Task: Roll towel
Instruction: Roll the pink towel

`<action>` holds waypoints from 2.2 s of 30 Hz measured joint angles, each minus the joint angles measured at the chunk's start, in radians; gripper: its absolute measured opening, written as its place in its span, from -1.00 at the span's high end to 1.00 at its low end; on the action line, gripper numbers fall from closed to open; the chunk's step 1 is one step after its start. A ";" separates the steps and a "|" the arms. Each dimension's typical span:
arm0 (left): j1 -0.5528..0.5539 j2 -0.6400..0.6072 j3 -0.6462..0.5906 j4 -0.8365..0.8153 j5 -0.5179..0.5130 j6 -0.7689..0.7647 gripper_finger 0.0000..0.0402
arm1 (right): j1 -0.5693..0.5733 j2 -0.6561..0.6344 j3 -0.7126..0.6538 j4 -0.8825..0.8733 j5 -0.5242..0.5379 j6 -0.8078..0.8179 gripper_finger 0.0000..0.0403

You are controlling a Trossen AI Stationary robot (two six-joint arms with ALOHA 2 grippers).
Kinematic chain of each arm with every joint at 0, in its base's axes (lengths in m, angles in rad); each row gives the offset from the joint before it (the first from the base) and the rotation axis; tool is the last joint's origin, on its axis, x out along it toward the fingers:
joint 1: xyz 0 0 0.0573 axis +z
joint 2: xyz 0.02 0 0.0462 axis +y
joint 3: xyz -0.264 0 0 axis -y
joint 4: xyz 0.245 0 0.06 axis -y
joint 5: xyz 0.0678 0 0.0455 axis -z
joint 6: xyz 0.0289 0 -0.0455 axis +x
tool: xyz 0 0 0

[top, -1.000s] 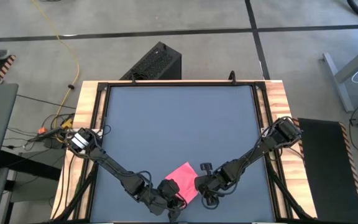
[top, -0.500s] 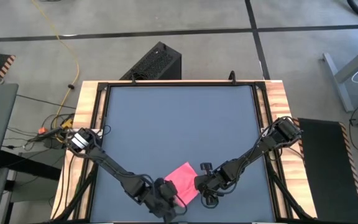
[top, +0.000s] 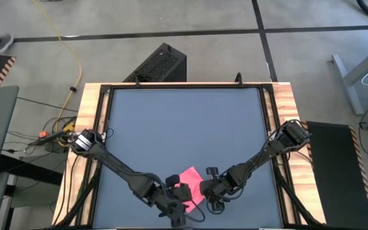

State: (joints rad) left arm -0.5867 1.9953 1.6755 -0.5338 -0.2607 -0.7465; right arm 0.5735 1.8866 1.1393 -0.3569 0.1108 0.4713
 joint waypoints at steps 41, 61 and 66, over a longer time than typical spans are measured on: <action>0.046 0.306 0.186 -0.123 0.220 0.118 0.45 | 0.014 0.001 -0.001 0.009 0.024 0.037 0.71; 0.026 0.314 0.186 -0.172 0.093 -0.031 0.45 | 0.017 0.001 -0.001 0.013 0.021 0.037 0.71; 0.032 0.314 0.186 -0.191 0.044 -0.073 0.47 | 0.017 0.001 -0.001 0.013 0.021 0.037 0.71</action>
State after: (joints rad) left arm -0.5546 2.3096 1.8618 -0.7253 -0.2165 -0.8191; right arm 0.5903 1.8874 1.1385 -0.3436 0.1318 0.5083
